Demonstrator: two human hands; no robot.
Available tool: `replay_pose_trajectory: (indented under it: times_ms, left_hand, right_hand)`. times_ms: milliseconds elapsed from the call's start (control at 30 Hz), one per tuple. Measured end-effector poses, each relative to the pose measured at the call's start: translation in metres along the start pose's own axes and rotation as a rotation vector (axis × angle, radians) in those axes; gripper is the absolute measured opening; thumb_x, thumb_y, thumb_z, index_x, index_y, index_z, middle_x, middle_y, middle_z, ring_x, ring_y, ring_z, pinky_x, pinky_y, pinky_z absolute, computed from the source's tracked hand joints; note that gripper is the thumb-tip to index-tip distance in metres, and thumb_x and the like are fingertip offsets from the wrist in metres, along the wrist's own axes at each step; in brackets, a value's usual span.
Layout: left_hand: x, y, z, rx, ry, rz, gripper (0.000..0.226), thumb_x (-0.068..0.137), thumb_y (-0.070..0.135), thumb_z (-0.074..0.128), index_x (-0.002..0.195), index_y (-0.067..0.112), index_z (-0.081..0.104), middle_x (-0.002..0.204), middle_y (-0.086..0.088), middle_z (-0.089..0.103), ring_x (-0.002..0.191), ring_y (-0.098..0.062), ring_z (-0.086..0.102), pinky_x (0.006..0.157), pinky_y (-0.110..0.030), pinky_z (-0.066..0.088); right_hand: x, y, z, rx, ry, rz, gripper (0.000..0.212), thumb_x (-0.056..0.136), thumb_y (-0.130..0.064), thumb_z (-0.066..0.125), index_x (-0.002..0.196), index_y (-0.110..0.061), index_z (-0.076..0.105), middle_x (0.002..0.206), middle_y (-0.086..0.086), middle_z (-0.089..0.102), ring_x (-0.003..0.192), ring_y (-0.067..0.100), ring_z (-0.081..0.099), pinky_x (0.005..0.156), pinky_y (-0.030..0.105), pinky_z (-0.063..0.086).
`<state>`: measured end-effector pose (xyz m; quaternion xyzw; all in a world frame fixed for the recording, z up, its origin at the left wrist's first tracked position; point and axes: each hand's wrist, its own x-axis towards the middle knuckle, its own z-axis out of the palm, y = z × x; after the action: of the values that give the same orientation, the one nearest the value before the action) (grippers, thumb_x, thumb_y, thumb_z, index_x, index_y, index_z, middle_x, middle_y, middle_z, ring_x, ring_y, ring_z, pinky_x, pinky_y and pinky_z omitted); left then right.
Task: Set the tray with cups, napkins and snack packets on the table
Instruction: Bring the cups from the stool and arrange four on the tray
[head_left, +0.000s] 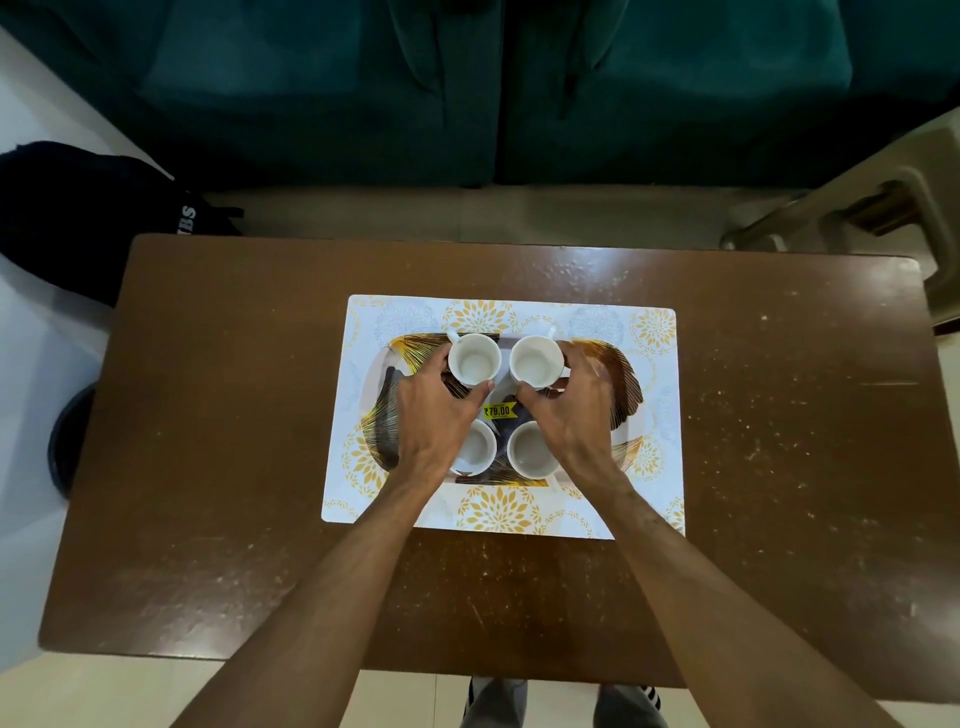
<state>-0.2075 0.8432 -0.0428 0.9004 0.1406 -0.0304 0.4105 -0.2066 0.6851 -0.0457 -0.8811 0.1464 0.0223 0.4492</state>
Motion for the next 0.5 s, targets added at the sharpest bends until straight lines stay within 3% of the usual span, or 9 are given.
replay_pose_trajectory:
  times_ms: [67, 233, 367, 433, 500]
  left_hand:
    - [0.001, -0.003, 0.002, -0.023, -0.006, -0.009, 0.055, 0.074, 0.05, 0.082, 0.119, 0.024, 0.065, 0.107, 0.005, 0.076, 0.099, -0.017, 0.071, 0.085, -0.042, 0.06]
    - [0.002, -0.006, 0.005, -0.031, -0.014, -0.003, 0.061, 0.075, 0.05, 0.083, 0.126, 0.021, 0.063, 0.113, 0.004, 0.075, 0.106, -0.016, 0.07, 0.088, -0.043, 0.059]
    - [0.0, -0.008, -0.004, -0.037, -0.033, -0.089, 0.09, 0.072, 0.058, 0.082, 0.146, 0.019, 0.048, 0.134, -0.005, 0.067, 0.124, -0.02, 0.062, 0.099, -0.043, 0.055]
    - [-0.009, -0.011, -0.015, -0.127, 0.003, -0.119, 0.085, 0.077, 0.053, 0.081, 0.148, 0.018, 0.047, 0.138, -0.006, 0.064, 0.123, -0.017, 0.063, 0.099, -0.036, 0.055]
    - [-0.025, -0.018, -0.027, -0.185, 0.03, -0.128, 0.072, 0.083, 0.047, 0.078, 0.145, 0.019, 0.052, 0.137, -0.004, 0.065, 0.121, -0.012, 0.063, 0.099, -0.031, 0.053]
  right_hand:
    - [0.0, 0.0, 0.001, 0.009, -0.006, 0.005, 0.054, 0.077, -0.028, 0.08, 0.126, -0.015, 0.06, 0.113, 0.002, 0.069, 0.101, 0.019, 0.063, 0.087, 0.03, 0.05]
    - [0.001, 0.004, 0.002, 0.005, -0.022, 0.018, 0.059, 0.075, -0.035, 0.078, 0.128, -0.016, 0.058, 0.115, 0.003, 0.068, 0.103, 0.023, 0.064, 0.088, 0.047, 0.056]
    - [0.006, 0.007, -0.009, 0.085, -0.066, 0.117, 0.077, 0.079, -0.035, 0.081, 0.145, -0.016, 0.045, 0.133, 0.002, 0.062, 0.105, 0.02, 0.066, 0.087, 0.037, 0.058]
    - [0.003, 0.01, -0.022, 0.167, -0.02, 0.143, 0.064, 0.087, -0.027, 0.075, 0.143, -0.016, 0.047, 0.136, 0.0, 0.06, 0.102, 0.016, 0.067, 0.085, 0.031, 0.058]
    - [-0.008, 0.012, -0.037, 0.192, 0.032, 0.111, 0.04, 0.093, -0.027, 0.069, 0.129, -0.028, 0.053, 0.129, -0.004, 0.063, 0.101, 0.012, 0.065, 0.085, 0.036, 0.06]
